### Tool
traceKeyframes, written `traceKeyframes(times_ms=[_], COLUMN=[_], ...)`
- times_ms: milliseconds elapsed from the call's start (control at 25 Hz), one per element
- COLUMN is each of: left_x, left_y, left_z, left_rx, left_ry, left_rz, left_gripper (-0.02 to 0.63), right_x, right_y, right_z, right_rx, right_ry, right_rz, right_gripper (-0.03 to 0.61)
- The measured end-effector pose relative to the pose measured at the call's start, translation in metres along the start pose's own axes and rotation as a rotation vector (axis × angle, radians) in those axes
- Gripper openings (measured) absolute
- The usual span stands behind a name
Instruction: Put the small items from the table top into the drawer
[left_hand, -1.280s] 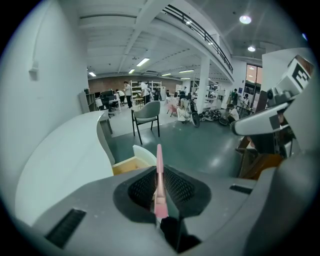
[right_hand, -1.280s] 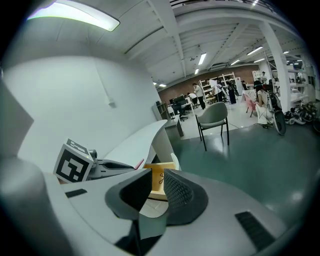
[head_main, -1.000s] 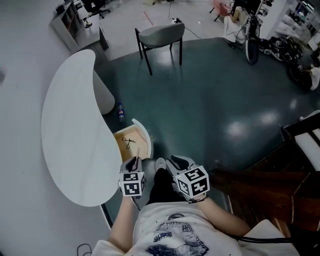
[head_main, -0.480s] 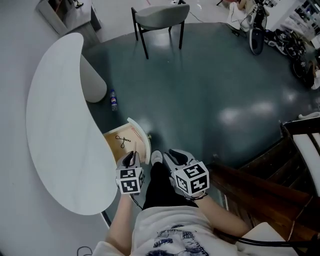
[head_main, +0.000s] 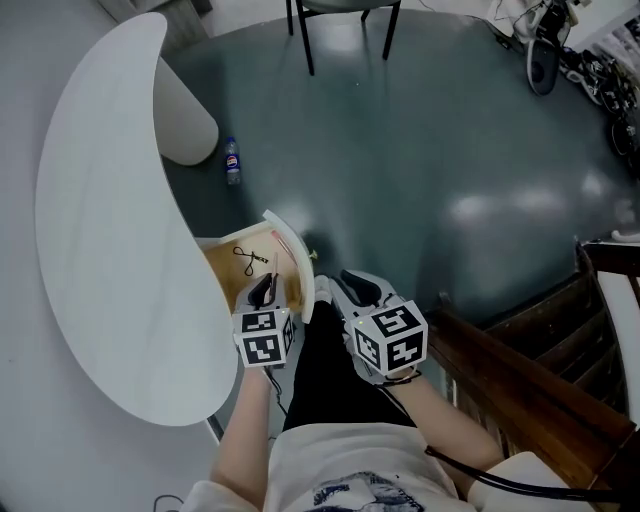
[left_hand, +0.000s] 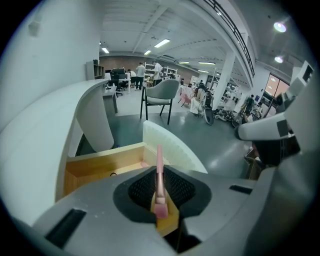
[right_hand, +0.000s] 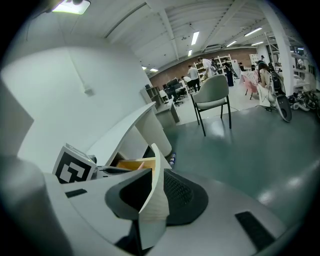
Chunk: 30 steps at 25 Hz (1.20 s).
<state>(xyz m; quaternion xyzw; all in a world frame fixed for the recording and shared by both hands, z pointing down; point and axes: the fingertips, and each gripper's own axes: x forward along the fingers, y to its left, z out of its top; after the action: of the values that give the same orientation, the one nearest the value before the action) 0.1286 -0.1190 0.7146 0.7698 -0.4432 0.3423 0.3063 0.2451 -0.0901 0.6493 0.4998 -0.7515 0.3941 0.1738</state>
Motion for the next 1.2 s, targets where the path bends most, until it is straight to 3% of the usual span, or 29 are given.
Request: traceKeyframes(times_ms=[360, 760, 1200], left_x=[0.031, 0.066, 0.095], left_y=[-0.003, 0.015, 0.023], left_z=[-0.015, -0.038, -0.057], left_rx=[-0.058, -0.067, -0.059], left_ry=[0.03, 0.091, 0.177], left_rz=[0.005, 0.023, 0.03], left_gripper=[0.064, 0.064, 0.064], right_x=[0.018, 0.045, 0.054], right_y=[-0.016, -0.038, -0.046], right_z=[-0.022, -0.044, -0.044], right_rx=[0.018, 0.071, 0.079], right_ry=[0.008, 0.022, 0.041], right_rz=[-0.004, -0.011, -0.01], right_gripper=[0.087, 0.087, 0.087])
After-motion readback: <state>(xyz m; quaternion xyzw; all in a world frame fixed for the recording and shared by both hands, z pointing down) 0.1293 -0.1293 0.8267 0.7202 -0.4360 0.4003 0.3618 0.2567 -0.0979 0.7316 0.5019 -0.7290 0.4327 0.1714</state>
